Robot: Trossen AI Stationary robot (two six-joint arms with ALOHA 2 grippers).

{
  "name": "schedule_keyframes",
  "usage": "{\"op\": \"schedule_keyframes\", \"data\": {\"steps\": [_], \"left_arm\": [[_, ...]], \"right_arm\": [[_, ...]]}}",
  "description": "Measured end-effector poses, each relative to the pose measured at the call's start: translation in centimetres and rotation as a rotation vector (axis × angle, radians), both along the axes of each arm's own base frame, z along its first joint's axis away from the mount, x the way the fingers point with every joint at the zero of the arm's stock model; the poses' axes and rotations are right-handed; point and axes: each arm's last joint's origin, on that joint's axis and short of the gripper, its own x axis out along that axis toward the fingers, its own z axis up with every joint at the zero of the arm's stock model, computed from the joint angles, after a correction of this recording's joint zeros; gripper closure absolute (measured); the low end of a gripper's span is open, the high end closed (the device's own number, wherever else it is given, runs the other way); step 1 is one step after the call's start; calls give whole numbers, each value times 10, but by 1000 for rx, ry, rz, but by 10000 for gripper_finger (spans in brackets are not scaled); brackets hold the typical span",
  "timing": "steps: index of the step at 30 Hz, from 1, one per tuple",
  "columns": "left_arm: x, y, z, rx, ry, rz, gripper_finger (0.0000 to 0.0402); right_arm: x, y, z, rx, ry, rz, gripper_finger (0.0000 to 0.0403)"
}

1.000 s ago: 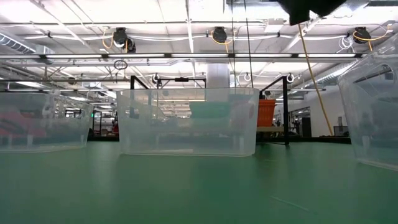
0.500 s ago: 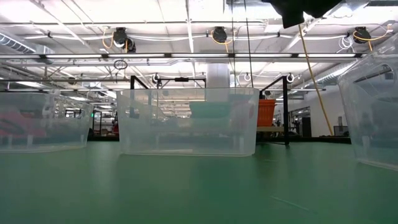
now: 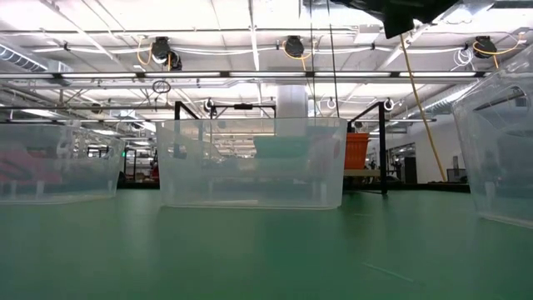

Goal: Stack baskets on shelf by color
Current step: Stack the green bin on top of the other green bins on the shelf

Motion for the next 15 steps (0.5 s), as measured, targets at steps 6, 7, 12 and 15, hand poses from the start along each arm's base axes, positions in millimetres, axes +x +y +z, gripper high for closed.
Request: {"op": "schedule_keyframes", "data": {"steps": [6, 7, 12, 15], "left_arm": [[3, -2, -7, -5, 45, 48, 387], [4, -2, -7, -6, 49, 52, 391], [1, -6, -9, -10, 68, 62, 387], [1, -8, -9, 6, 55, 55, 385]], "right_arm": [[-1, 1, 0, 20, 21, 37, 283], [-1, 1, 0, 41, 40, 64, 279], [-5, 3, 0, 122, 127, 186, 269], [-5, 3, 0, 123, 129, 192, 266]]}}
